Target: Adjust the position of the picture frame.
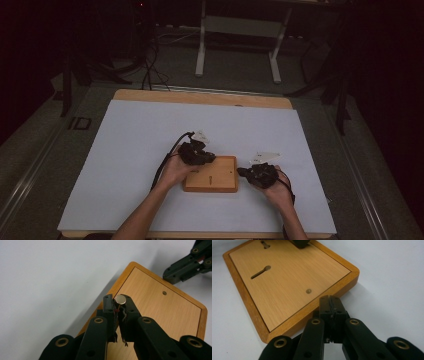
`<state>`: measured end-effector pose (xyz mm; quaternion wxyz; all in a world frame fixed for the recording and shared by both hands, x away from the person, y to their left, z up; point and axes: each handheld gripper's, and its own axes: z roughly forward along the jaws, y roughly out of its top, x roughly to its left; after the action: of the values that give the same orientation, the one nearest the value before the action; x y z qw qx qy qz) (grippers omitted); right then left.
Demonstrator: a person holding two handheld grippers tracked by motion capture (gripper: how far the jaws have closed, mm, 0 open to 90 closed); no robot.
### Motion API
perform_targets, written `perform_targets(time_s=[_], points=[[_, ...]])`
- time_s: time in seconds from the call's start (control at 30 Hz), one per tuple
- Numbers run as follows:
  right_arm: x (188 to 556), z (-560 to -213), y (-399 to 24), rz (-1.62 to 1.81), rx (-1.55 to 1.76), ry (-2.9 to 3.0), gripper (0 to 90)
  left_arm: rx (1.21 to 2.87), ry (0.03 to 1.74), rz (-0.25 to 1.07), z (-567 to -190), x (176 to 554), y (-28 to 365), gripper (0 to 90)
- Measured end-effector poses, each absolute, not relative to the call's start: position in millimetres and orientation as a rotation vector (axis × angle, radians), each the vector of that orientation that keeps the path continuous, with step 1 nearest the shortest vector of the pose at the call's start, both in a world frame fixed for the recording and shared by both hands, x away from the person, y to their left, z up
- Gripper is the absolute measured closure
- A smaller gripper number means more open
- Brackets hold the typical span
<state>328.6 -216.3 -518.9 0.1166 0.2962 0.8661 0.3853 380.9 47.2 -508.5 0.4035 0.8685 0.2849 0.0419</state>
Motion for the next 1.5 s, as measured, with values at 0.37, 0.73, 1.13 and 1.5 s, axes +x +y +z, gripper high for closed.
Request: perform_targets(time_s=[0.37,0.73,1.13,1.5], points=[[330,-525,-214,1.107,0.872,2.565,88.1,2.207,0.738,0.089,-515,385,44,84.2],[332,-522,-218,1.127,0.896,2.532,81.0,2.158,0.773,0.039,-515,386,50,74.0],[333,-522,-220,1.137,0.910,2.509,75.1,2.101,0.818,0.104,-509,375,71,59.5],[334,-519,-223,1.155,0.916,2.486,72.0,2.056,0.841,0.176,-505,358,92,58.6]])
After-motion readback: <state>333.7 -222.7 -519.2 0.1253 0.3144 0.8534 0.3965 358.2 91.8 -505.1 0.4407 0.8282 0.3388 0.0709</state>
